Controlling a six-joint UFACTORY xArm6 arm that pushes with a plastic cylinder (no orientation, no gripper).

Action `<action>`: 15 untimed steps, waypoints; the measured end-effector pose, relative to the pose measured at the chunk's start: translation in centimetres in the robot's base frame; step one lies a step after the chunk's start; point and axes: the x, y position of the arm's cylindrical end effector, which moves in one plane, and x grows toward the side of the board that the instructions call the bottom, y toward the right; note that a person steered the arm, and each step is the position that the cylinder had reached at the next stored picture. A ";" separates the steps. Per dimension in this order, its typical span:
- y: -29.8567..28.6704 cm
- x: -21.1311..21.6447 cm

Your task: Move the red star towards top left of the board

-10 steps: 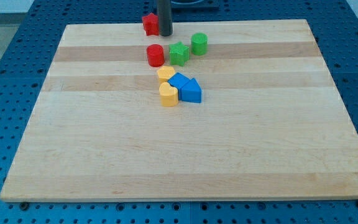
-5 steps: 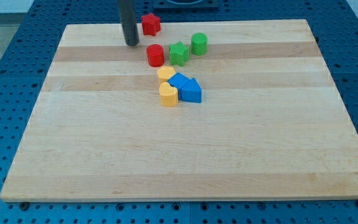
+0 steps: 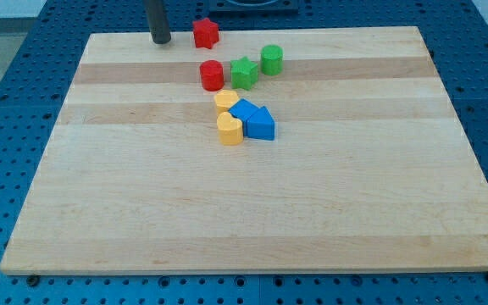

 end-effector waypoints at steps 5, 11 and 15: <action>3.5 4.9; 15.4 -0.3; 12.2 -1.5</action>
